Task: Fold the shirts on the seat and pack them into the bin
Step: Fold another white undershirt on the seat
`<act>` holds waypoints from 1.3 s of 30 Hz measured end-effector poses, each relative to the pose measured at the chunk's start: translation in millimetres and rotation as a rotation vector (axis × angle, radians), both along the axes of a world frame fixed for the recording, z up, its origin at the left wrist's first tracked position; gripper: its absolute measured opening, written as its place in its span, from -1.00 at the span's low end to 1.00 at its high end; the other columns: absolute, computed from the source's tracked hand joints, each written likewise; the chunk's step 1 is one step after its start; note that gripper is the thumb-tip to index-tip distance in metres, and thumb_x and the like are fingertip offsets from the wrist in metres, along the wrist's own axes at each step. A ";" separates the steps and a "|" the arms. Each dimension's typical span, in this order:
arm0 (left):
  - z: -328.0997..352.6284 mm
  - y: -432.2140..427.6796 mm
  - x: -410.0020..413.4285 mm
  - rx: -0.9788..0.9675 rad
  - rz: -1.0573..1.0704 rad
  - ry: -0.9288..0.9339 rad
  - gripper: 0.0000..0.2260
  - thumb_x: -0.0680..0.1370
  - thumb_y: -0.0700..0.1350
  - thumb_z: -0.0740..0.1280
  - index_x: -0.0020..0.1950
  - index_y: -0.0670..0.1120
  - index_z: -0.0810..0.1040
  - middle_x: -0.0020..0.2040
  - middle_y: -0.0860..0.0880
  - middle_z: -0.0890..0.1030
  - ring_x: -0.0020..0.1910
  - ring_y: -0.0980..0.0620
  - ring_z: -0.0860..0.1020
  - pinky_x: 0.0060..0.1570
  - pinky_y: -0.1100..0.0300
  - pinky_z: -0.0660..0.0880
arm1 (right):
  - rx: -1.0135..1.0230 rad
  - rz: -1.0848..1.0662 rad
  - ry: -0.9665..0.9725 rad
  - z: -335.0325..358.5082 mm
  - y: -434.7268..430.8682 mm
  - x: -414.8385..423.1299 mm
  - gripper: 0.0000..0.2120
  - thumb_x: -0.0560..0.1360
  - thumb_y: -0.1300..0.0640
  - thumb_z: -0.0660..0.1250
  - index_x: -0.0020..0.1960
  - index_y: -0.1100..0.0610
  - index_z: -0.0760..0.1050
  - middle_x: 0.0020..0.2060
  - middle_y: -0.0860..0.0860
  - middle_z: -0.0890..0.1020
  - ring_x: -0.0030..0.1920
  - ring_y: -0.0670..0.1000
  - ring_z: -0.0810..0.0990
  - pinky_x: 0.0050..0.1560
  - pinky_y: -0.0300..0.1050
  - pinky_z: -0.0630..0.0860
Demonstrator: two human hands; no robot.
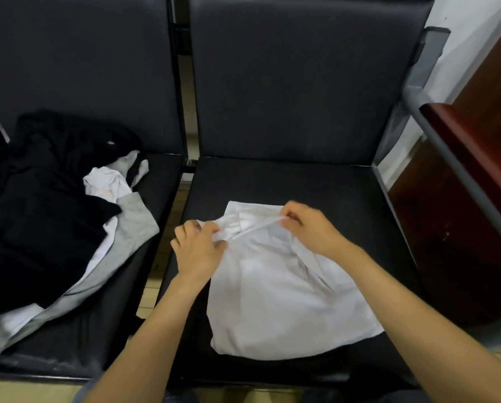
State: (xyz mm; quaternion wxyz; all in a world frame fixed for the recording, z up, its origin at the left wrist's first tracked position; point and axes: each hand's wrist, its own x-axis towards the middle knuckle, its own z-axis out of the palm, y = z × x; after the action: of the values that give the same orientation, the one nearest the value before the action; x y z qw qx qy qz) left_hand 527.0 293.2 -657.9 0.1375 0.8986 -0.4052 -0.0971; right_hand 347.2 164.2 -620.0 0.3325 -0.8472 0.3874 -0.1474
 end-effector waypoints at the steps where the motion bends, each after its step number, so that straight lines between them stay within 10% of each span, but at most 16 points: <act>1: 0.8 0.3 2.8 -0.007 0.030 0.005 -0.74 0.56 -0.01 0.27 0.25 0.03 0.44 0.35 -0.10 0.32 0.34 -0.15 0.21 0.32 -0.02 0.17 | 0.090 -0.082 -0.099 9.5 -3.1 -4.2 -0.91 0.57 0.13 0.26 -0.11 0.10 0.44 -0.26 -0.05 0.50 -0.26 -0.12 0.45 -0.21 -0.25 0.37; 6: 7.8 -1.4 4.4 -0.287 0.059 0.239 -0.83 0.55 -0.21 0.27 0.13 -0.08 0.46 0.25 -0.15 0.42 0.18 -0.14 0.39 0.19 -0.05 0.39 | 0.349 -0.326 -0.393 46.3 -23.0 -28.5 -0.88 0.61 0.07 0.20 -0.07 0.06 0.46 -0.07 0.07 0.57 -0.07 0.01 0.56 -0.07 -0.12 0.50; 9: 7.8 -2.1 -0.5 -0.098 -0.030 0.211 -0.57 0.51 -0.14 0.34 0.36 0.05 0.36 0.37 -0.05 0.30 0.31 -0.13 0.27 0.25 0.00 0.26 | 0.369 -0.454 -0.474 60.0 -46.9 -39.4 -0.86 0.63 0.08 0.16 0.00 0.07 0.47 0.01 0.06 0.58 0.02 0.03 0.57 0.10 -0.06 0.52; 12: 11.6 -9.4 7.0 -0.134 -0.071 0.162 -0.81 0.53 -0.19 0.31 0.11 0.01 0.56 0.21 -0.10 0.46 0.18 -0.17 0.42 0.11 0.07 0.36 | 0.346 -0.837 -0.604 70.2 -85.5 -50.5 -0.81 0.61 0.10 0.18 0.15 0.12 0.48 0.14 0.15 0.56 0.14 0.17 0.55 0.21 0.06 0.49; 18: 41.5 -47.0 4.9 -0.003 -0.112 0.047 -0.48 0.55 -0.26 0.22 0.49 -0.07 0.19 0.51 -0.18 0.05 0.48 -0.18 0.06 0.45 0.05 0.04 | 0.162 -0.717 -0.080 24.3 -87.6 -52.7 -0.59 0.57 0.30 0.15 0.41 0.25 0.28 0.32 0.22 0.42 0.30 0.22 0.41 0.18 -0.09 0.37; 22: 30.7 -50.1 -38.4 -0.197 -0.360 0.124 -0.64 0.59 -0.23 0.20 0.40 -0.12 0.38 0.47 -0.12 0.21 0.44 -0.10 0.20 0.33 0.21 0.18 | 0.006 -0.275 0.159 -16.3 -45.0 -32.3 -0.67 0.59 0.18 0.20 0.34 0.17 0.41 0.34 0.13 0.45 0.35 0.11 0.38 0.35 -0.13 0.26; 27: 7.1 -39.1 -65.1 0.224 -0.598 -0.033 -0.57 0.64 0.05 0.08 0.49 -0.04 0.21 0.50 -0.08 0.16 0.47 -0.10 0.12 0.38 0.07 0.19 | -0.091 -0.151 0.672 -24.4 -19.0 -41.3 -0.57 0.65 -0.02 0.01 0.48 0.08 0.16 0.43 0.08 0.24 0.41 0.16 0.23 0.34 0.03 0.28; 33: 34.7 -38.2 -52.6 0.039 -0.424 -0.129 -0.71 0.64 0.05 0.10 0.28 -0.02 0.42 0.20 -0.03 0.44 0.12 -0.09 0.48 -0.08 0.07 0.45 | -0.142 -0.233 0.635 2.6 -29.1 -36.6 -0.63 0.65 -0.04 0.01 0.34 0.11 0.34 0.25 0.12 0.46 0.22 0.17 0.46 0.04 -0.05 0.36; 39: 10.5 -64.6 -35.2 0.115 -0.517 -0.071 -0.56 0.66 0.08 0.01 0.52 0.00 0.15 0.50 -0.01 0.18 0.44 -0.04 0.18 0.32 0.02 0.22 | -0.040 -0.262 0.769 -10.1 -45.1 -27.1 -0.57 0.65 -0.05 -0.01 0.46 0.10 0.17 0.39 0.11 0.24 0.36 0.21 0.25 0.23 0.03 0.32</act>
State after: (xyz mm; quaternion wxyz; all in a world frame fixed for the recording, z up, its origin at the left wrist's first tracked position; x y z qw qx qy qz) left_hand 491.8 228.6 -647.4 0.0425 0.7745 -0.6195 -0.1205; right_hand 320.2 119.1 -630.1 0.1252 -0.7901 0.5854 0.1317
